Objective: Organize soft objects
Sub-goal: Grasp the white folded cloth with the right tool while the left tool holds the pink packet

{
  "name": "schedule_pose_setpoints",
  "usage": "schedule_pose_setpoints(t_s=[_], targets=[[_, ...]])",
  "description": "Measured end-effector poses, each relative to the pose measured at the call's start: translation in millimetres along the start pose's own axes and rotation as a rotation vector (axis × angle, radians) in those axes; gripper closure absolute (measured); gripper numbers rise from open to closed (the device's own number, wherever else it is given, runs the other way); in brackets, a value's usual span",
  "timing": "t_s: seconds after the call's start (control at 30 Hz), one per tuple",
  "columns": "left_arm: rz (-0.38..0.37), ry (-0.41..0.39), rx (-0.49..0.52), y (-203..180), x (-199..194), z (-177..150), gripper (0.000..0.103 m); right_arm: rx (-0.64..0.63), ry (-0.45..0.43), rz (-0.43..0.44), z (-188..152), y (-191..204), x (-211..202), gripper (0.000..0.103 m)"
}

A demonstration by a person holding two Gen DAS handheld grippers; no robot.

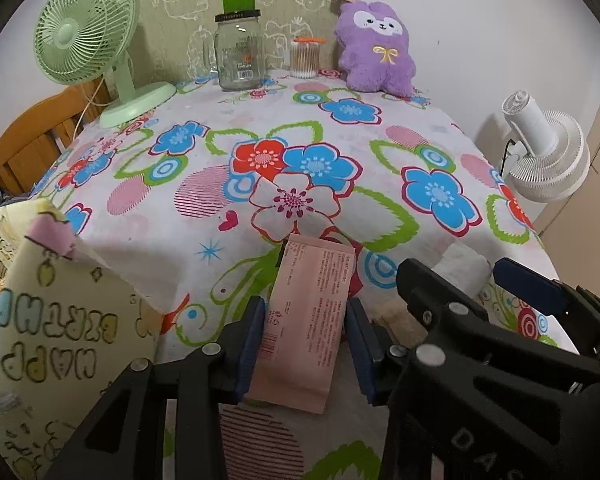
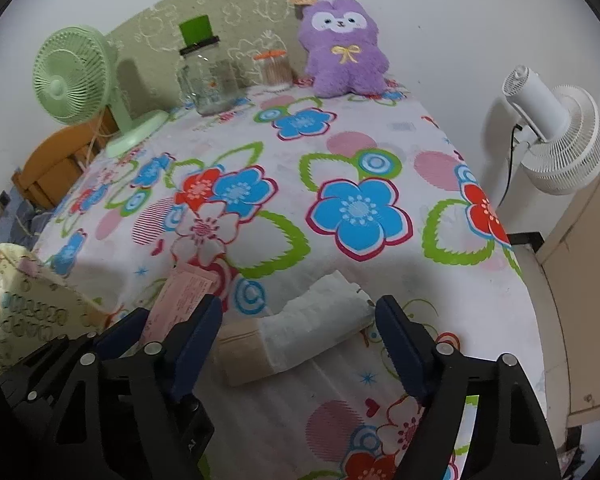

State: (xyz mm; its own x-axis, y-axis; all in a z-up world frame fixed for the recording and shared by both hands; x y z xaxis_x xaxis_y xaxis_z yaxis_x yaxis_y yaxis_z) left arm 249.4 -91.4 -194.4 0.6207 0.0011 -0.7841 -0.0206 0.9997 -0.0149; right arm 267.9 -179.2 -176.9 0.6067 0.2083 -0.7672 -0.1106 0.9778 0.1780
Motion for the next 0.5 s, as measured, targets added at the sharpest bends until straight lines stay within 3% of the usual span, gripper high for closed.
schedule_pose_setpoints(t_s=[0.27, 0.5], targets=[[0.001, -0.003, 0.016, -1, 3, -1, 0.061, 0.009, 0.027, -0.013, -2, -3, 15, 0.040], [0.001, -0.004, 0.027, -2, 2, -1, 0.061, -0.002, 0.024, -0.027, -3, -3, 15, 0.062]])
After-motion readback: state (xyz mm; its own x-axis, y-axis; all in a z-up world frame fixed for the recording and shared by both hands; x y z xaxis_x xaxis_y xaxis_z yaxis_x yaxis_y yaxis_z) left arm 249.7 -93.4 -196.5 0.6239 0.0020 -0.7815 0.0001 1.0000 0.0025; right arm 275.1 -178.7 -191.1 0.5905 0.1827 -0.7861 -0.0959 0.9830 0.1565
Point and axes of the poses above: each gripper's, at about its wrist camera, not at the fingertips, and x roughly the way its jaws point, y to its left, z to its top, the point moved 4 cm from there along x, roughly the way its jaws point, and after that the axes turned 2 degrees about -y, right-handed, at the moved point
